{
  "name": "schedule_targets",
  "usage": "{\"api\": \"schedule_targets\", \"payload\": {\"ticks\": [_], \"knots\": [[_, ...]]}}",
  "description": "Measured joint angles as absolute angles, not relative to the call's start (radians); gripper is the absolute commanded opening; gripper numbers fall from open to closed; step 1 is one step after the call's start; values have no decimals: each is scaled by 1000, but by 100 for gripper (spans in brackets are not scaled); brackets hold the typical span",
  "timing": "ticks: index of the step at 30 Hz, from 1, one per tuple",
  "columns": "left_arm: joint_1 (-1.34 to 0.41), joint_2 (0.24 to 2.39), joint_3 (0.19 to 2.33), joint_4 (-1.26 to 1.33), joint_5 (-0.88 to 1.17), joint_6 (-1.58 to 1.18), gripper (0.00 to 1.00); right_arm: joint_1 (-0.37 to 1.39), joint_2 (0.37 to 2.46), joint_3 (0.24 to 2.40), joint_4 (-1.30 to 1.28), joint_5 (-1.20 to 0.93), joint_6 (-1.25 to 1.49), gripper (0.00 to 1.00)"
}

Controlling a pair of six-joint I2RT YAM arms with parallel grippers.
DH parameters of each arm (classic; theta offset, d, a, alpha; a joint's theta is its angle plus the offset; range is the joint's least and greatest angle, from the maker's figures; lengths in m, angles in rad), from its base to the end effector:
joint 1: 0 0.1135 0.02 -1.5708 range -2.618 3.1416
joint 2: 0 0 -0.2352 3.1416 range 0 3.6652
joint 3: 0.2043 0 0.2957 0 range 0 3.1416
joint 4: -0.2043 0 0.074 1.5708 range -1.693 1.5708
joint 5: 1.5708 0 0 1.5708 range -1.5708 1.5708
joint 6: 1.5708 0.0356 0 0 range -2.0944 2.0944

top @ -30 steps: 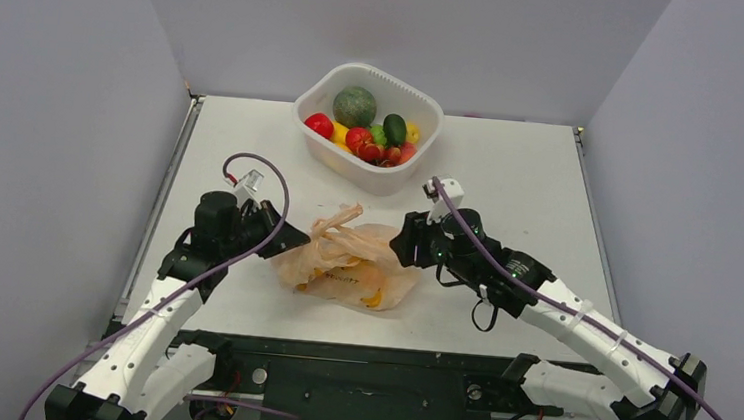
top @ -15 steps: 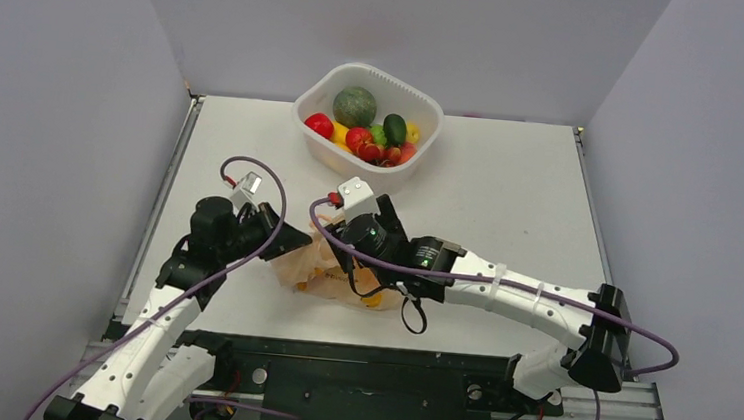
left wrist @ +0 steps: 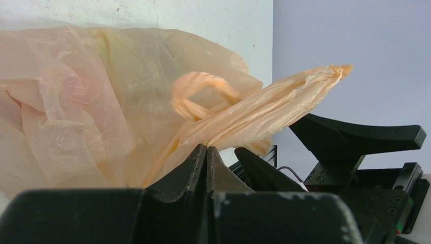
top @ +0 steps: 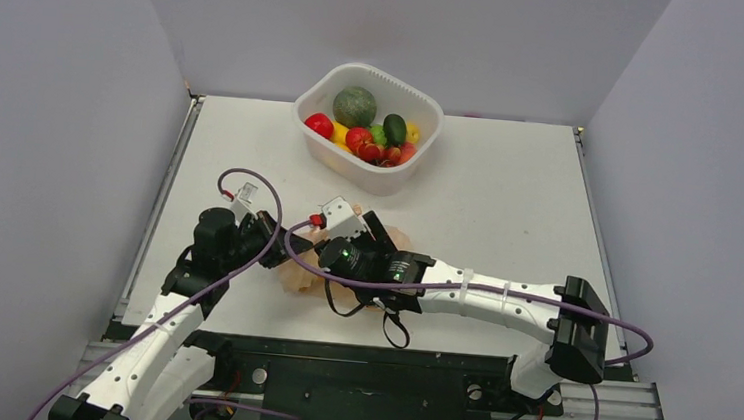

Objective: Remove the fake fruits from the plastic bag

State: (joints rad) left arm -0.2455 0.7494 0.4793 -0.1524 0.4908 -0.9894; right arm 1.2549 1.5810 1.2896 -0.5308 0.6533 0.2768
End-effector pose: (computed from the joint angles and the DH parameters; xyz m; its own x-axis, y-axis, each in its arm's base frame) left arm 0.2278 -0.0744 0.2111 -0.7461 -0.5729 -0.3394 0.0143 0.4957 -0.8683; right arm 0.1407 0.3607 0.2480 -0.3901 -0.4950 -0.7764 -0.5402 0.8059 -0.2424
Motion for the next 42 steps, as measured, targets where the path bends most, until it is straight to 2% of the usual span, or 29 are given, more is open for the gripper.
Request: {"api": "schedule_targets", "payload": {"ticks": [8, 12, 18, 20, 22, 23, 28, 33, 38, 42], "knots": [[-245, 745, 480, -153, 484, -992, 0, 1278, 1547, 1173, -482, 631, 283, 76], [-245, 734, 480, -153, 484, -994, 0, 1275, 1546, 1150, -461, 673, 285, 68], [-245, 718, 480, -152, 480, -1013, 0, 1245, 1546, 1150, -431, 775, 320, 42], [-245, 712, 480, -152, 475, -1015, 0, 1231, 1546, 1150, -422, 793, 329, 26], [-245, 709, 480, -152, 472, -1017, 0, 1213, 1544, 1150, -412, 802, 333, 3], [-245, 709, 480, -153, 469, -1017, 0, 1200, 1542, 1150, -407, 803, 334, 0], [-241, 717, 545, -223, 424, -1000, 0, 1105, 1484, 1145, -396, 759, 355, 0], [-205, 798, 774, -321, 352, -906, 0, 965, 1340, 1132, -369, 653, 372, 0], [-69, 907, 951, -338, 370, -843, 0, 801, 1235, 1134, -322, 485, 392, 0], [29, 966, 1018, -345, 445, -829, 0, 725, 1274, 1199, -321, 342, 397, 0]]}}
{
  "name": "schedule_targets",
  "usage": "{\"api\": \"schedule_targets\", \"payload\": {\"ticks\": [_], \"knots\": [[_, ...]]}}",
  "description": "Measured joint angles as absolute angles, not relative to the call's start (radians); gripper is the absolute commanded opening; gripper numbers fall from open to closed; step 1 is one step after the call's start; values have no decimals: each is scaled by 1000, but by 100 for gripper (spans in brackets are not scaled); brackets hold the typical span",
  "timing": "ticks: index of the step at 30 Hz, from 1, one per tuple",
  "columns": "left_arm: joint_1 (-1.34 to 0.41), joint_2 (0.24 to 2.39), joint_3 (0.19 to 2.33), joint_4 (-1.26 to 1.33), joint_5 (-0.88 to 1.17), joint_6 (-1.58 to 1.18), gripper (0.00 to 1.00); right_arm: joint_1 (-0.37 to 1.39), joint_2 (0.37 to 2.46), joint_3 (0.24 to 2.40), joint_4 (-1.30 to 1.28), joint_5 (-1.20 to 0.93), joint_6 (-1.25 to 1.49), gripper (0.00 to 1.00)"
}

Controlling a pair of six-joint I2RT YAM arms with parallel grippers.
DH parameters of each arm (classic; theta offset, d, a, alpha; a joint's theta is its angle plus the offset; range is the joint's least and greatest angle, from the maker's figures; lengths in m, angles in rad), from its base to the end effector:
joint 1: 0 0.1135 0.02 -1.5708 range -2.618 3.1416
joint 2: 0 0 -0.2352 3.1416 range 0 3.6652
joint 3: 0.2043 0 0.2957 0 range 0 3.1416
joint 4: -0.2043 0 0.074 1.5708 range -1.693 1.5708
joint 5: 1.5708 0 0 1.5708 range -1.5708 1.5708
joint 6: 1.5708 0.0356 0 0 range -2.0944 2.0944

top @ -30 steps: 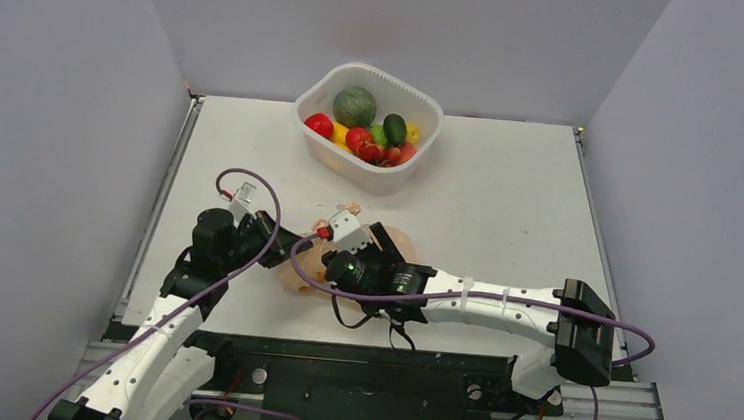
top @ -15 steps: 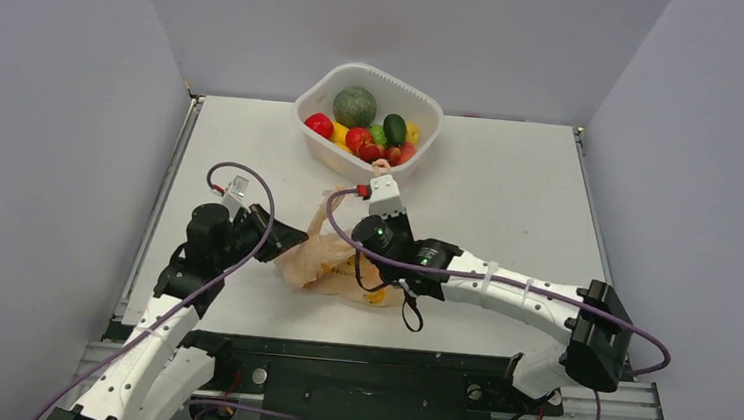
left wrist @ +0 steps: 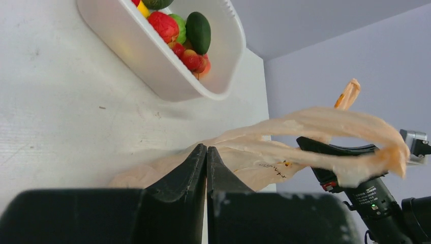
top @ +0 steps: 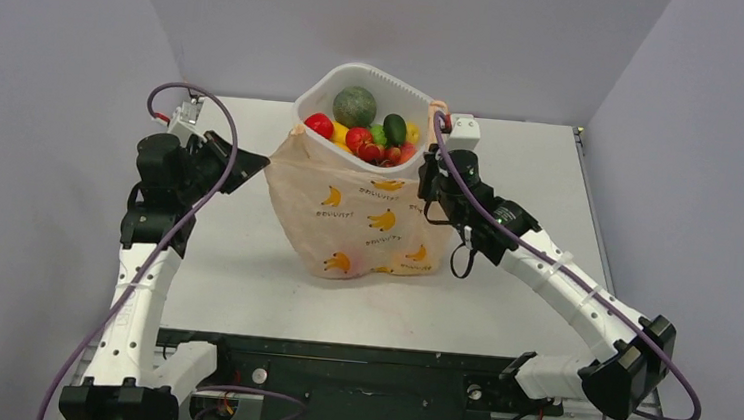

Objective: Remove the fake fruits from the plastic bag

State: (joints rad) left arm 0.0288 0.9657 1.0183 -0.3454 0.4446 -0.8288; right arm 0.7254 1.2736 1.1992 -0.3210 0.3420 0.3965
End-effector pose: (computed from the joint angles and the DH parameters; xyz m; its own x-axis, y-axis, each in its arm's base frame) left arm 0.2742 -0.0074 0.3514 -0.4792 -0.6795 -0.5555 0.0479 0.6117 -0.7896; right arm 0.2650 0.2190 0.3353 -0.4178 0.1158 -0.9011 -0.2516 0.9383 0.2372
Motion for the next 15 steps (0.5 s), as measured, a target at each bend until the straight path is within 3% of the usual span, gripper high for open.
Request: {"api": "schedule_targets", "payload": {"ticks": [7, 14, 15], "knots": [[50, 955, 1084, -340, 524, -816, 0, 720, 1376, 1340, -352, 215, 378, 0], [51, 761, 944, -397, 556, -786, 0, 720, 1341, 1244, -284, 122, 393, 2], [51, 728, 920, -427, 556, -772, 7, 721, 1324, 1196, -273, 104, 404, 2]]}}
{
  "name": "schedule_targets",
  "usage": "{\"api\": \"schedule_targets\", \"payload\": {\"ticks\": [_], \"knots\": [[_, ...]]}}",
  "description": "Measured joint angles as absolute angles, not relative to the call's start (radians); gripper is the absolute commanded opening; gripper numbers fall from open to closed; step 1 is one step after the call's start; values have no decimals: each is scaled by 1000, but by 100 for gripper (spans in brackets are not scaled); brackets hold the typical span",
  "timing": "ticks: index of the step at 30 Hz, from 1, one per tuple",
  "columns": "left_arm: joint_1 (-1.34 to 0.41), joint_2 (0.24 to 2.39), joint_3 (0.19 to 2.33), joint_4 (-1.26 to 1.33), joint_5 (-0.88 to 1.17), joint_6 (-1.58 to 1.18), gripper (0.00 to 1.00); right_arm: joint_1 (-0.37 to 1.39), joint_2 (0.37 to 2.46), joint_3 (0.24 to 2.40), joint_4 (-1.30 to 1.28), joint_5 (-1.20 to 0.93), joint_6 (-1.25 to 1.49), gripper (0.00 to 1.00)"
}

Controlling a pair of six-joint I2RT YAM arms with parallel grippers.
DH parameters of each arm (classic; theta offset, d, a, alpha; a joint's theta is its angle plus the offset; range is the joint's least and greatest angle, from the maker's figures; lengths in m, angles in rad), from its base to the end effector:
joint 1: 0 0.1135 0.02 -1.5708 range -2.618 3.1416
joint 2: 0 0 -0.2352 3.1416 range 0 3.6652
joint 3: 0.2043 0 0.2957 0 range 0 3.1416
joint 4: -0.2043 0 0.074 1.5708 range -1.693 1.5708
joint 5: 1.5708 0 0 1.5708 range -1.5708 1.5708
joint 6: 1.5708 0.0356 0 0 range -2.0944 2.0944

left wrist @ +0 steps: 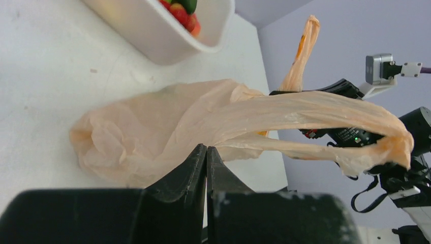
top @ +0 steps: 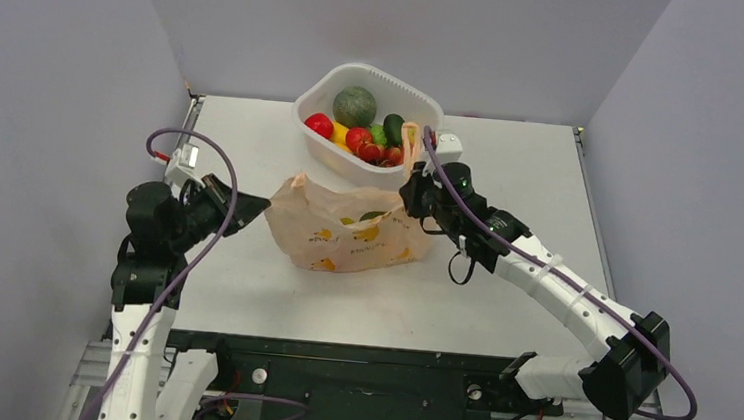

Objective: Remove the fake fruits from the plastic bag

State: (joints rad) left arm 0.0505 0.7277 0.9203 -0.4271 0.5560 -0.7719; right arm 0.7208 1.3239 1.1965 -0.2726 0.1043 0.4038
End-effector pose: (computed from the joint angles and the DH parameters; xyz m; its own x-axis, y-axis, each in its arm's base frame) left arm 0.2191 -0.0077 0.3600 -0.4940 -0.6182 -0.6114 0.1748 0.6183 -0.7663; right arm 0.2715 0.2336 0.3217 -0.4986 0.0821 -0.8629 -0.4224 0.8463 0.3246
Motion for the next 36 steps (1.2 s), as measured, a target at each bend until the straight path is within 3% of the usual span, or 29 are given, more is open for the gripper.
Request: {"api": "schedule_targets", "payload": {"ticks": [3, 9, 14, 20, 28, 36], "knots": [[51, 641, 869, -552, 551, -720, 20, 730, 1282, 1058, -260, 67, 432, 5], [46, 524, 873, -738, 473, -650, 42, 787, 1136, 874, -282, 52, 474, 22], [44, 536, 944, -726, 500, -646, 43, 812, 1001, 865, -296, 78, 503, 39], [-40, 711, 961, -563, 654, -673, 43, 815, 948, 865, -355, 136, 605, 79], [-530, 995, 1139, -609, 371, -563, 40, 911, 822, 735, -388, 212, 933, 83], [-677, 923, 1019, -559, 222, -599, 40, 1076, 792, 538, -198, 304, 1202, 81]]}}
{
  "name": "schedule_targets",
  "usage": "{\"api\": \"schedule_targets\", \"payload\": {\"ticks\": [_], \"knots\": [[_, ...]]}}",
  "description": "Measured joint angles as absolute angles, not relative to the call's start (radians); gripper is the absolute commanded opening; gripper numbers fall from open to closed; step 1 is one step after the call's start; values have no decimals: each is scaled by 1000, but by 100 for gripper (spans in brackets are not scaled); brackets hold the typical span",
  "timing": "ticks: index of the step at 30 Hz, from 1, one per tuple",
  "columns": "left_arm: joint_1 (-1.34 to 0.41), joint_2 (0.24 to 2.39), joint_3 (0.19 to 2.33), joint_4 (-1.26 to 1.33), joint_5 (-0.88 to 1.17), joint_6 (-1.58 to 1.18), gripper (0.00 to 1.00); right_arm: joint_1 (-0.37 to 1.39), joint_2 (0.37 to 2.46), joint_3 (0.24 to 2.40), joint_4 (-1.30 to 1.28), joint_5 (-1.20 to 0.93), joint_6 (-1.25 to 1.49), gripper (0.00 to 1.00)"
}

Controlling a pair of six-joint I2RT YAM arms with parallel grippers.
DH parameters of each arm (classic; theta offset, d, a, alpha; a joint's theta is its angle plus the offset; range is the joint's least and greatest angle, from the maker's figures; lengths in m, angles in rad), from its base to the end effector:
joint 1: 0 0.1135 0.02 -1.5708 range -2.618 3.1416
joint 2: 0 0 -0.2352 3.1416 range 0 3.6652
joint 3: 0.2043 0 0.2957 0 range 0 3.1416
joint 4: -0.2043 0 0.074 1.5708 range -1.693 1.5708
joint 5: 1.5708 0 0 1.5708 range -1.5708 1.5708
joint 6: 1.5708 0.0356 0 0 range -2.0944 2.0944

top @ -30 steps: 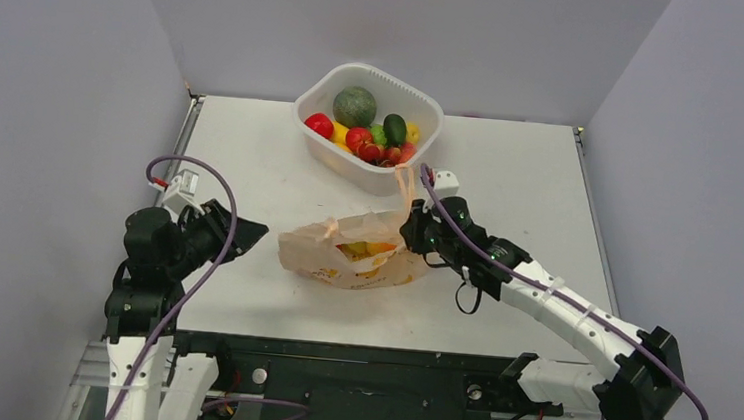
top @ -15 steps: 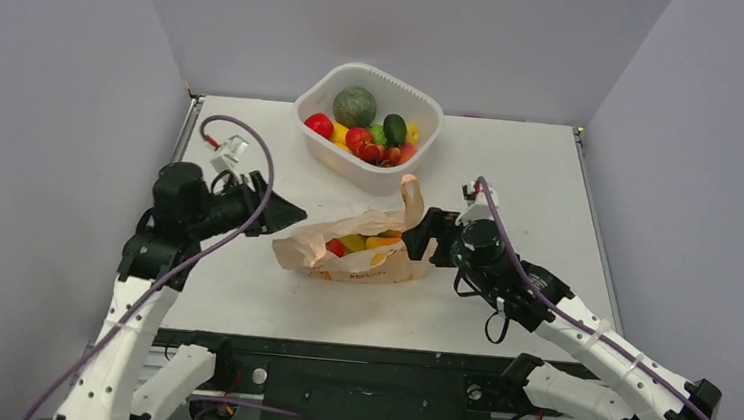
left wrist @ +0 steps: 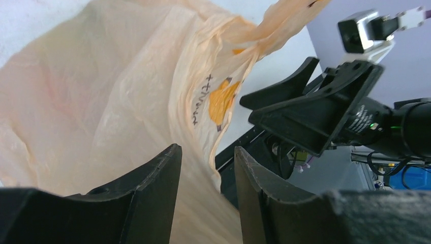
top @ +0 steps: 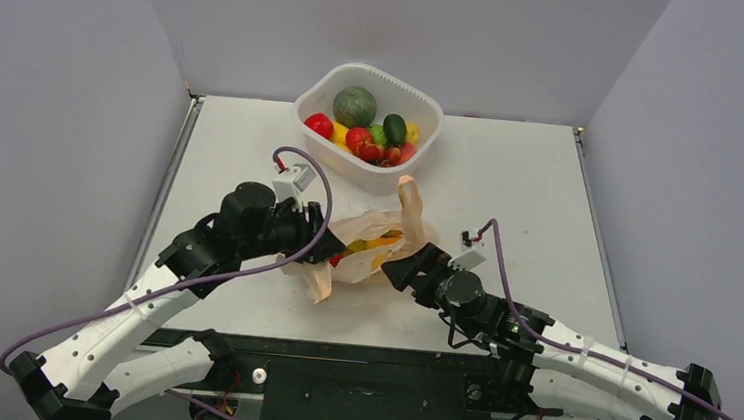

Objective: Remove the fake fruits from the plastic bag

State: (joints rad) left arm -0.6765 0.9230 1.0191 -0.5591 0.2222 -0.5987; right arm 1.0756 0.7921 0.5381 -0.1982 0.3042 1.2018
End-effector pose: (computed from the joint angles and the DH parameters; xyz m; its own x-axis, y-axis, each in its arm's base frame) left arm 0.1961 -0.1675 0.3400 -0.7185 -0.1281 -0.6836 0.4352 0.6839 -0.5855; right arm 0.1269 0.2125 0.2191 -0.7384 0.5053 -0.4465 -0.0629 0.6076 0.7917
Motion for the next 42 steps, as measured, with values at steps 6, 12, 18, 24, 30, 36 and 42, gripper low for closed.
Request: {"api": "schedule_targets", "payload": {"ticks": [6, 12, 18, 24, 30, 36, 42], "knots": [[-728, 871, 945, -595, 149, -627, 40, 1088, 870, 538, -44, 352, 1232, 78], [-738, 918, 1032, -669, 107, -588, 47, 1088, 953, 538, 40, 370, 1235, 62], [-739, 1092, 1229, -696, 90, -501, 54, 1078, 1024, 543, 83, 343, 1197, 2], [-770, 1297, 1284, -709, 59, -406, 57, 1066, 1032, 543, 117, 290, 1160, 0], [-839, 1435, 1314, -732, -31, -345, 60, 1066, 1017, 523, 138, 253, 1133, 0], [-876, 1489, 1319, -734, -173, -337, 33, 1066, 1001, 500, 141, 234, 1119, 0], [-789, 1449, 1313, -759, -278, -360, 0, 1065, 984, 484, 138, 229, 1103, 0]]}}
